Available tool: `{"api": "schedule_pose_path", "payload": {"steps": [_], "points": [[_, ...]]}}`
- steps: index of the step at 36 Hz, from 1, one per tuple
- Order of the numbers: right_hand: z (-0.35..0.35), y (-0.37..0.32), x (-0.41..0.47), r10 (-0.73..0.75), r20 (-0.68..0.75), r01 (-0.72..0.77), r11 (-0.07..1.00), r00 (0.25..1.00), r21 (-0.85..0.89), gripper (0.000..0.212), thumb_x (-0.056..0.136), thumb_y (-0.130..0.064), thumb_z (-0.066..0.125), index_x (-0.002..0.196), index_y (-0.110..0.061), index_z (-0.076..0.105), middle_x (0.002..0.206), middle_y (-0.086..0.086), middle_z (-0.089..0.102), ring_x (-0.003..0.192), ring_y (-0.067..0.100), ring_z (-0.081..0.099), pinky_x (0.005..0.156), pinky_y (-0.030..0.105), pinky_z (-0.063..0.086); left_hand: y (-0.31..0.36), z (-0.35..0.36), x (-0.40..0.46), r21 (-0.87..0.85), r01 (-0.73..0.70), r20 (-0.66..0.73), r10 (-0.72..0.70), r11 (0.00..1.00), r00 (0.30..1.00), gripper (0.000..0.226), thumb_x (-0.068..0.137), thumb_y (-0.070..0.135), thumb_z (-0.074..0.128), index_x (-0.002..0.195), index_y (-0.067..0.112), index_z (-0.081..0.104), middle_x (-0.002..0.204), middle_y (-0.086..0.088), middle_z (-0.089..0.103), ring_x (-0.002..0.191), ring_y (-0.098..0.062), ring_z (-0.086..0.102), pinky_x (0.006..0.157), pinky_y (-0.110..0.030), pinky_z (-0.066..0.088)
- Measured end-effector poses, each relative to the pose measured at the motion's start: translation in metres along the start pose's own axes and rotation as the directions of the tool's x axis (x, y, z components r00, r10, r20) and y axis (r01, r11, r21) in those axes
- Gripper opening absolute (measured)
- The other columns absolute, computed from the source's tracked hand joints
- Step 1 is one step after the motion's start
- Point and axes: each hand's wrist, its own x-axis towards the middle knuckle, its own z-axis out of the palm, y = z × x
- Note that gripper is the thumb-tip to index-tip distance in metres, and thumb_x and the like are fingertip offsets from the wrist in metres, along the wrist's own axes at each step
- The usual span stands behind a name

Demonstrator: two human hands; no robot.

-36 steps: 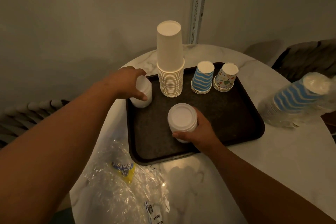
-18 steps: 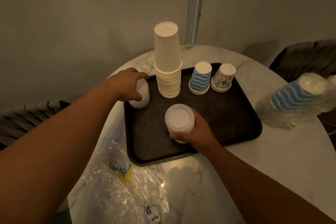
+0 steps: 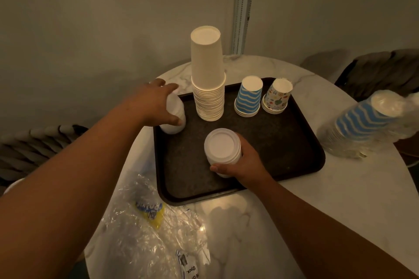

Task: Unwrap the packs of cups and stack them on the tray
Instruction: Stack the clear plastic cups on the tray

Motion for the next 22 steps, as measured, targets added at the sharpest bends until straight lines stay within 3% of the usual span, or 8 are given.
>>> {"api": "schedule_pose_path", "payload": {"steps": [5,8,12,15,19,22], "points": [[0.000,0.000,0.000,0.003,-0.006,-0.003,1.000,1.000,-0.002,0.083,0.051,-0.015,0.094,0.120,-0.039,0.054,0.123,-0.011,0.063,0.117,0.004,0.057,0.097,0.023,0.046,0.017,-0.013,-0.038,0.023,0.071,-0.075,-0.069,0.997,0.995,0.073,0.080,0.056,0.069,0.140,0.021,0.046,0.135,-0.010,0.053,0.120,-0.029,0.051,0.093,-0.040,0.045],[0.000,-0.002,-0.001,0.003,0.008,-0.003,1.000,1.000,-0.008,0.082,0.053,-0.013,0.094,0.120,-0.038,0.054,0.122,-0.010,0.063,0.116,0.004,0.057,0.093,0.019,0.047,0.043,-0.009,-0.050,-0.065,-0.043,-0.059,0.039,0.997,0.998,0.067,0.080,0.057,0.068,0.136,0.024,0.050,0.129,-0.005,0.058,0.112,-0.023,0.057,0.092,-0.038,0.050],[0.000,-0.007,-0.002,0.036,0.007,-0.036,0.999,0.999,-0.019,0.077,0.056,0.000,0.091,0.114,-0.035,0.054,0.110,-0.019,0.062,0.100,-0.011,0.059,0.080,0.005,0.043,0.078,0.020,-0.053,-0.180,-0.271,0.047,0.283,0.946,0.958,0.086,0.074,0.064,0.070,0.147,0.030,0.037,0.144,0.001,0.048,0.127,-0.018,0.048,0.103,-0.037,0.044],[-0.001,-0.012,-0.001,0.055,0.017,-0.052,0.993,0.998,-0.103,0.082,0.058,-0.003,0.090,0.120,-0.032,0.046,0.100,-0.033,0.045,0.085,-0.023,0.047,0.069,-0.009,0.031,0.093,0.038,-0.052,-0.157,-0.298,0.081,0.313,0.942,0.946,0.099,0.070,0.064,0.073,0.151,0.031,0.027,0.149,0.002,0.041,0.133,-0.019,0.043,0.107,-0.036,0.041],[0.000,-0.012,-0.003,0.062,0.030,-0.058,0.992,0.998,-0.116,0.094,0.051,-0.003,0.093,0.126,-0.032,0.044,0.107,-0.026,0.051,0.098,-0.009,0.052,0.079,-0.004,0.035,0.097,0.048,-0.049,-0.138,-0.309,0.042,0.317,0.941,0.948,0.082,0.074,0.054,0.074,0.144,0.029,0.039,0.138,0.001,0.051,0.123,-0.018,0.050,0.101,-0.035,0.045],[0.000,-0.013,-0.004,0.051,0.055,-0.044,0.993,0.997,-0.109,0.095,0.047,-0.002,0.095,0.120,-0.035,0.044,0.108,-0.027,0.054,0.097,-0.015,0.054,0.081,-0.001,0.039,0.096,0.048,-0.049,-0.148,-0.314,0.038,0.322,0.938,0.946,0.079,0.073,0.052,0.073,0.142,0.029,0.042,0.134,0.001,0.054,0.120,-0.018,0.052,0.098,-0.035,0.046]]}}
